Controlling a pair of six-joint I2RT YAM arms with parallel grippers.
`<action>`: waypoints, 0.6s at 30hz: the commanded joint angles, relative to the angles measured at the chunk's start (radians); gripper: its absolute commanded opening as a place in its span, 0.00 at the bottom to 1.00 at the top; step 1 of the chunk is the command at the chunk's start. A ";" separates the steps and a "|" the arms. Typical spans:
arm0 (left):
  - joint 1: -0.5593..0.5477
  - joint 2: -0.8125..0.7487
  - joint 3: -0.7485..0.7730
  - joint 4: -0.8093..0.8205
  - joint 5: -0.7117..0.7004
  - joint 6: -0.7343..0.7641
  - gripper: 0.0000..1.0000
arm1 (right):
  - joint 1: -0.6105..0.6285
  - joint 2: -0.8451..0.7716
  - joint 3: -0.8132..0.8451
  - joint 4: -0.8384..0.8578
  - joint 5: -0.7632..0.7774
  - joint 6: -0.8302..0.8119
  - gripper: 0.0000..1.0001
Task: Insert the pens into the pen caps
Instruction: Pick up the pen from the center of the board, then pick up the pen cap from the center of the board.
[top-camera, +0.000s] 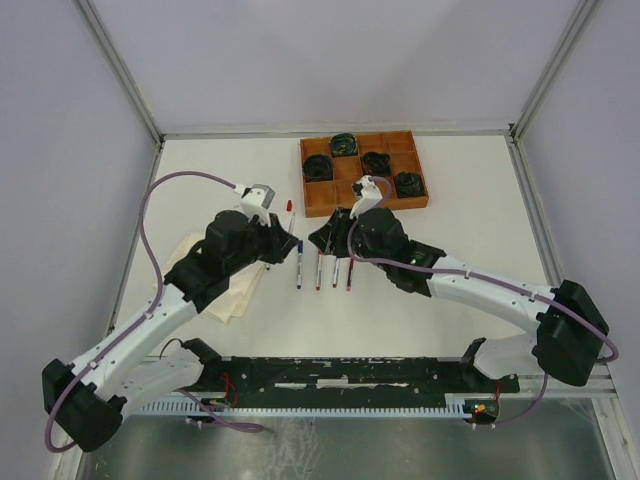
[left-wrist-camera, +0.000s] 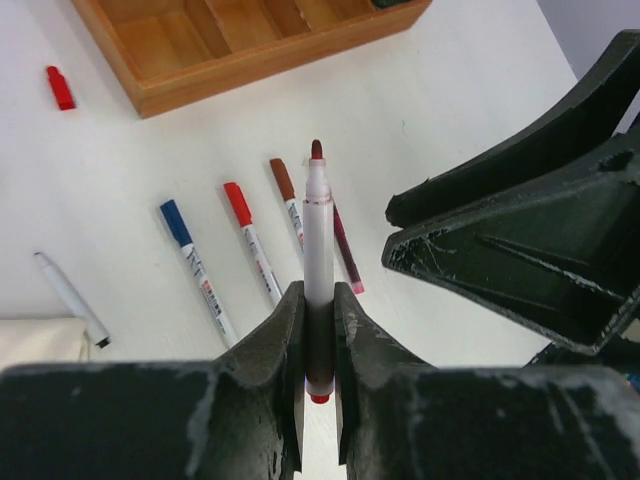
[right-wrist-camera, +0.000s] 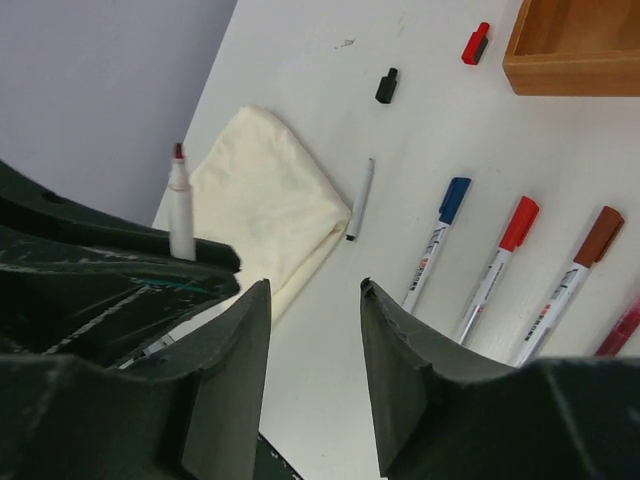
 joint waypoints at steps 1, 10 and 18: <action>0.000 -0.139 -0.026 -0.083 -0.119 0.000 0.03 | 0.006 0.035 0.128 -0.172 0.015 -0.131 0.49; 0.000 -0.254 -0.021 -0.247 -0.223 -0.007 0.03 | 0.006 0.307 0.401 -0.380 0.056 -0.242 0.51; 0.000 -0.291 0.022 -0.337 -0.271 -0.016 0.03 | 0.006 0.574 0.660 -0.456 0.152 -0.213 0.54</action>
